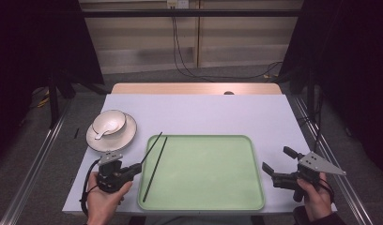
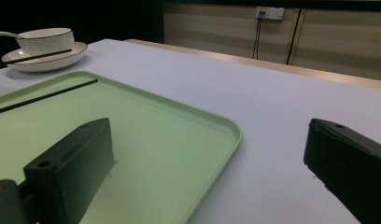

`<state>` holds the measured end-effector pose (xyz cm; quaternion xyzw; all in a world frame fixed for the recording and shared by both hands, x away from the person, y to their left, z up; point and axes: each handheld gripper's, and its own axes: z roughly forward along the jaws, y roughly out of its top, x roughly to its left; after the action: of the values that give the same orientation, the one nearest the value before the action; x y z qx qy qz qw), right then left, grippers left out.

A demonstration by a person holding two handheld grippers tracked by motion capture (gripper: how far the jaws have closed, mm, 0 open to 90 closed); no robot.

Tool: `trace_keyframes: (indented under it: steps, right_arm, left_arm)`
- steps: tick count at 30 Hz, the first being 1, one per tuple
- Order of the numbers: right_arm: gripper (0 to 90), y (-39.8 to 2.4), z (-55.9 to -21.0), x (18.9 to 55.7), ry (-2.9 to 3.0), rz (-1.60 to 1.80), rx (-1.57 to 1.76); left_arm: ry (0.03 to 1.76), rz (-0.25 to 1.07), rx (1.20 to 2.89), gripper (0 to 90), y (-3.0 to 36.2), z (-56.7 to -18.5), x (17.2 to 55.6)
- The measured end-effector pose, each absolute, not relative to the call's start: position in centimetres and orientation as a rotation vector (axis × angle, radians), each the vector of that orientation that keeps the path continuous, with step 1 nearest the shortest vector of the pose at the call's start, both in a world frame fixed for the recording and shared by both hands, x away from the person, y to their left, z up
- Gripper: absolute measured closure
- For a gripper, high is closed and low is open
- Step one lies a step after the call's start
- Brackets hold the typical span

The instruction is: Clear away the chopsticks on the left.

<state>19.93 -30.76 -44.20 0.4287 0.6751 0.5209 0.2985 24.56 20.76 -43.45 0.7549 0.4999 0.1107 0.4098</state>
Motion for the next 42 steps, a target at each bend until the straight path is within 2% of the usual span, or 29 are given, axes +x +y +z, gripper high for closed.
trace_keyframes:
  steps: [16,33,37,39,42]
  right_arm:
    - [1.2,-30.7,-44.2,19.8,1.8,1.385,1.131]
    - [1.2,-30.7,-44.2,19.9,1.808,1.382,1.121]
    - [1.2,-30.7,-44.2,19.8,1.814,1.382,1.117]
    - [1.2,-30.7,-44.2,19.9,1.815,1.38,1.115]
    - [1.2,-30.7,-44.2,19.9,1.814,1.381,1.115]
  left_arm:
    - [1.314,0.235,1.992,86.2,14.8,-44.9,26.6]
    - [1.352,0.173,2.023,85.4,14.2,-46.6,26.9]
    - [1.331,0.158,2.029,80.2,14.3,-46.6,26.9]
    - [1.332,0.177,2.037,82.2,14.2,-46.6,26.9]
    - [1.321,0.146,2.021,80.4,14.5,-46.6,27.0]
